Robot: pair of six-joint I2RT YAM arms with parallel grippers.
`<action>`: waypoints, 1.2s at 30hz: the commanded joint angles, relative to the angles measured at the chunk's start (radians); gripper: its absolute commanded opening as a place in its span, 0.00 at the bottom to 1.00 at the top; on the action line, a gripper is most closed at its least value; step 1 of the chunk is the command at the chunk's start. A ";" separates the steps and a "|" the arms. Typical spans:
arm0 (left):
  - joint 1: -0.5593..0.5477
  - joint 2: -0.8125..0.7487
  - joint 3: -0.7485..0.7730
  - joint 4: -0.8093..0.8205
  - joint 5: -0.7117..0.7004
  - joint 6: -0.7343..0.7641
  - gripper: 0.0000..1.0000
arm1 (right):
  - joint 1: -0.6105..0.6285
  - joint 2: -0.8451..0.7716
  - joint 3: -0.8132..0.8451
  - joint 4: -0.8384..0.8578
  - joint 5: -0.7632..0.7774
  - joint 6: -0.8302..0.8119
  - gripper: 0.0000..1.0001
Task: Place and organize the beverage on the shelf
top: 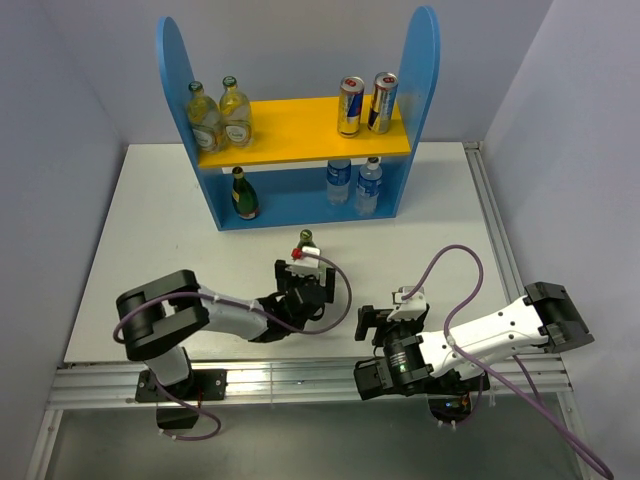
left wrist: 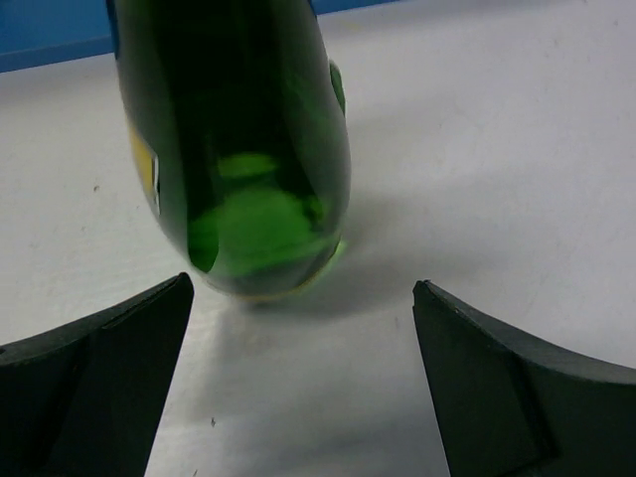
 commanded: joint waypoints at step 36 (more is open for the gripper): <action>0.551 0.143 0.382 0.182 0.294 0.263 0.00 | 0.007 -0.021 -0.008 -0.108 0.051 0.244 0.96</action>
